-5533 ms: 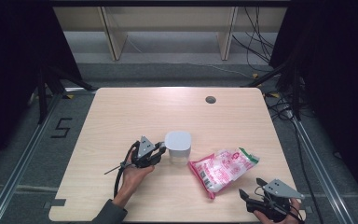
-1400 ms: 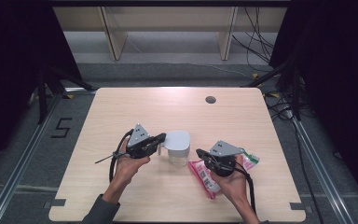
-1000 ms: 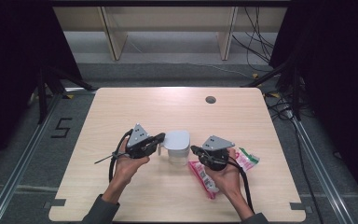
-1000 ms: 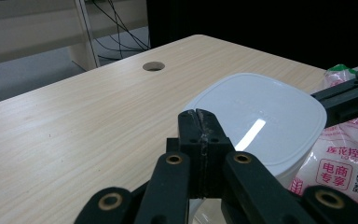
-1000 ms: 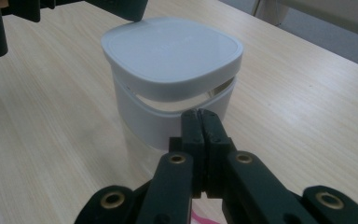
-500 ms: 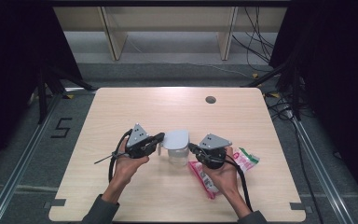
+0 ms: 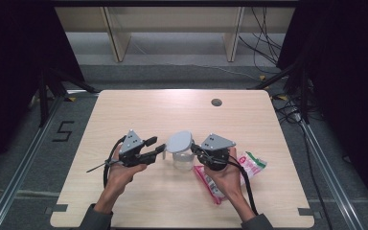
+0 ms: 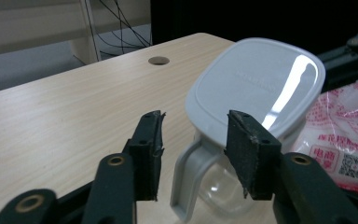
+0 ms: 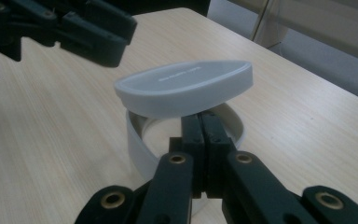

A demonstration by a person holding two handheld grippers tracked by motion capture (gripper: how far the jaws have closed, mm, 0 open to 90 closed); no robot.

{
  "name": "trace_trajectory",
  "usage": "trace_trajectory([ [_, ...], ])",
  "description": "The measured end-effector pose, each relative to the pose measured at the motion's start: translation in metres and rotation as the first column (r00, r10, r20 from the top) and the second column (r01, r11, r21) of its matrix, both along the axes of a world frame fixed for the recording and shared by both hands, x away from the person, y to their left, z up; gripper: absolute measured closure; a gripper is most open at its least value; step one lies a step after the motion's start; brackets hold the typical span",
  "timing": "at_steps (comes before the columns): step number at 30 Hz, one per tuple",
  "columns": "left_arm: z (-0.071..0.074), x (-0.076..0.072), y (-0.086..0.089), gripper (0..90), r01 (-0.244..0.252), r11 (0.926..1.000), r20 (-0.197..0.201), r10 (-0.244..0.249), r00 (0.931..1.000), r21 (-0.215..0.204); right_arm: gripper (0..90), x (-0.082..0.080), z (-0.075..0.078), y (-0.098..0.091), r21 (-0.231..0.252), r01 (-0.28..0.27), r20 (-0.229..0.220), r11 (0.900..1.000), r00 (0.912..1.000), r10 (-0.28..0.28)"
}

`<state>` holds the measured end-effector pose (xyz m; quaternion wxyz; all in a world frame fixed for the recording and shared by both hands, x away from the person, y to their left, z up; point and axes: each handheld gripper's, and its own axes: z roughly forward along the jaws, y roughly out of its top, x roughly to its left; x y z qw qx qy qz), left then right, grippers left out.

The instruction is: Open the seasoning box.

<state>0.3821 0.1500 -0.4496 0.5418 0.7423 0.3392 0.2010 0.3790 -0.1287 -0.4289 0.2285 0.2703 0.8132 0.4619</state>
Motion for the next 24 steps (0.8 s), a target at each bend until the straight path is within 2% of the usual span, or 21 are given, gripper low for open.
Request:
trace_trajectory([
  [2, -0.004, -0.005, 0.004, 48.9, 0.002, 0.9996, -0.007, -0.002, 1.0000, 0.027, 90.0, 0.000, 0.003, 0.002, 0.012, 0.004, -0.012, 0.9999, 0.9999, -0.004],
  [3, -0.008, -0.008, 0.005, 46.3, -0.003, 0.9997, -0.020, 0.003, 0.9998, 0.022, 90.0, 0.000, 0.004, 0.003, 0.009, 0.005, 0.002, 0.9999, 1.0000, -0.005],
  [7, -0.022, -0.019, 0.009, 42.8, 0.006, 0.9978, -0.041, -0.004, 0.9992, 0.066, 90.0, 0.001, 0.008, 0.009, 0.014, 0.004, 0.015, 0.9999, 0.9999, -0.004],
  [12, -0.034, -0.029, 0.014, 40.6, -0.002, 0.9972, -0.056, 0.006, 0.9984, 0.074, 90.0, 0.002, 0.012, 0.018, 0.016, -0.016, 0.018, 0.9997, 0.9997, 0.015],
  [13, -0.036, -0.031, 0.015, 40.2, 0.006, 0.9986, -0.068, -0.002, 0.9977, 0.053, 90.0, 0.002, 0.013, 0.020, 0.015, -0.019, 0.010, 0.9997, 0.9998, 0.019],
  [15, -0.037, -0.034, 0.015, 40.1, 0.021, 0.9994, -0.083, -0.019, 0.9964, 0.028, 90.0, 0.003, 0.014, 0.025, 0.021, -0.029, 0.032, 0.9994, 0.9991, 0.028],
  [17, -0.036, -0.038, 0.013, 39.6, 0.018, 0.9986, -0.073, -0.014, 0.9973, 0.050, 90.0, 0.003, 0.016, 0.031, 0.017, -0.031, 0.026, 0.9994, 0.9992, 0.031],
  [18, -0.037, -0.040, 0.012, 39.1, 0.023, 0.9986, -0.071, -0.020, 0.9973, 0.048, 90.0, 0.003, 0.017, 0.033, 0.014, -0.037, 0.020, 0.9992, 0.9991, 0.037],
  [19, -0.038, -0.041, 0.011, 38.6, 0.024, 0.9983, -0.072, -0.020, 0.9972, 0.052, 90.0, 0.004, 0.017, 0.038, 0.023, -0.045, 0.034, 0.9987, 0.9985, 0.044],
  [20, -0.040, -0.041, 0.009, 38.3, 0.025, 0.9987, -0.074, -0.022, 0.9970, 0.044, 90.0, 0.004, 0.018, 0.040, 0.019, -0.049, 0.030, 0.9986, 0.9984, 0.048],
  [23, -0.044, -0.042, 0.008, 37.7, 0.022, 0.9971, -0.078, -0.016, 0.9968, 0.072, 90.0, 0.003, 0.020, 0.047, -0.002, -0.066, 0.044, 0.9978, 0.9969, 0.066],
  [24, -0.046, -0.042, 0.007, 37.6, 0.027, 0.9981, -0.082, -0.022, 0.9964, 0.055, 90.0, 0.003, 0.020, 0.047, -0.001, -0.070, 0.051, 0.9976, 0.9963, 0.070],
])
